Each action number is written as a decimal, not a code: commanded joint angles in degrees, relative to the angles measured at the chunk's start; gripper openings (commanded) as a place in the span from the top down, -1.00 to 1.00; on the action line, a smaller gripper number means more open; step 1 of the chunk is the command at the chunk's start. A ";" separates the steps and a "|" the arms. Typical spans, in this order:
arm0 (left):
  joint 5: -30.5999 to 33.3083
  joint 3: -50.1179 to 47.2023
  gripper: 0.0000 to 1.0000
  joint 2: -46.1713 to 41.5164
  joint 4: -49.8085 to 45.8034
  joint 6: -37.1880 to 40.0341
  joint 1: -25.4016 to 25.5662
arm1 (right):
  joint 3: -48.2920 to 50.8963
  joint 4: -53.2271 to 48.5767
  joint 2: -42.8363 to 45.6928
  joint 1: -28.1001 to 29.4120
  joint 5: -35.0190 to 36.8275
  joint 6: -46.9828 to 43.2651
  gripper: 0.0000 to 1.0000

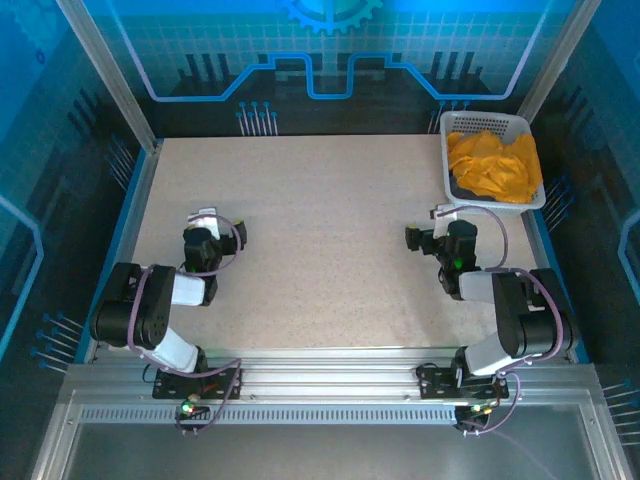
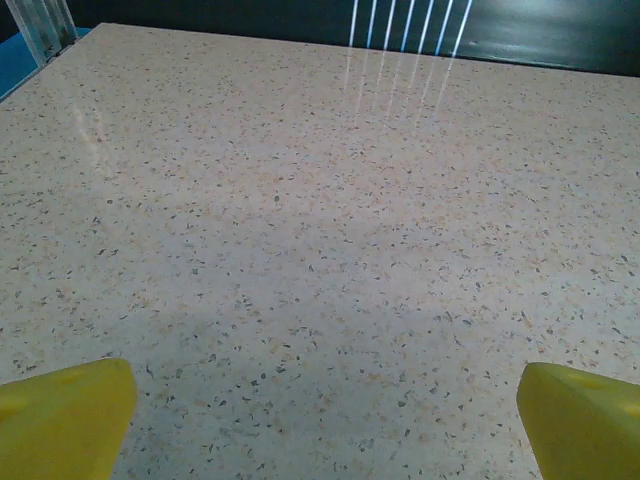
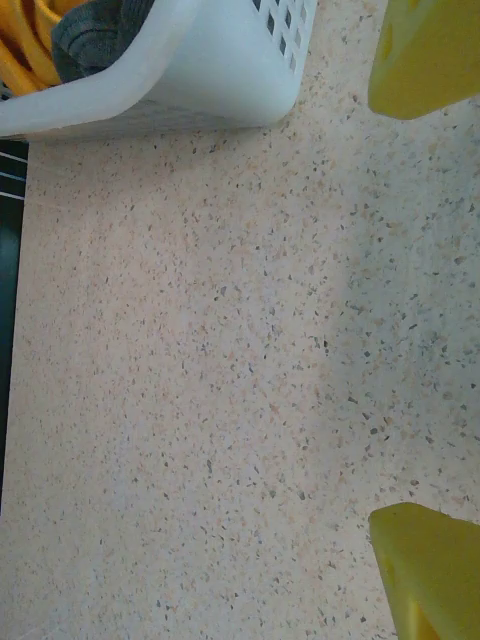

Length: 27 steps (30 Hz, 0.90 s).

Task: Fold and stack the t-shirts

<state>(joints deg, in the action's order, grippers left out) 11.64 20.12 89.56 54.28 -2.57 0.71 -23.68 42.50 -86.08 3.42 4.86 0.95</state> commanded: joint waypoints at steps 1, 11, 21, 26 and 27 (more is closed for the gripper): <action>-1.09 0.91 -0.98 -0.61 0.30 1.21 0.17 | -1.02 0.83 -0.23 -0.08 -0.91 -0.94 -0.99; -1.09 0.89 -0.98 -0.57 0.32 1.25 0.17 | -1.02 0.83 -0.23 -0.17 -0.91 -0.95 -0.99; 13.89 -0.51 -0.97 -13.06 -4.68 6.84 8.39 | -11.64 -22.14 9.64 3.89 9.83 -0.40 -0.99; 22.50 14.08 -0.98 -25.71 -30.43 -9.13 13.35 | -32.19 -45.80 16.95 5.87 11.74 10.88 -0.99; 18.78 20.85 -0.98 -26.59 -45.13 -14.86 12.94 | -38.28 -54.61 14.98 4.03 10.07 15.71 -0.99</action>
<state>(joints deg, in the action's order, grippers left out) 26.57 28.58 66.37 34.54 -4.78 13.67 -49.04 10.13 -71.13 10.00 14.39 6.11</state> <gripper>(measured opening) 0.989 0.996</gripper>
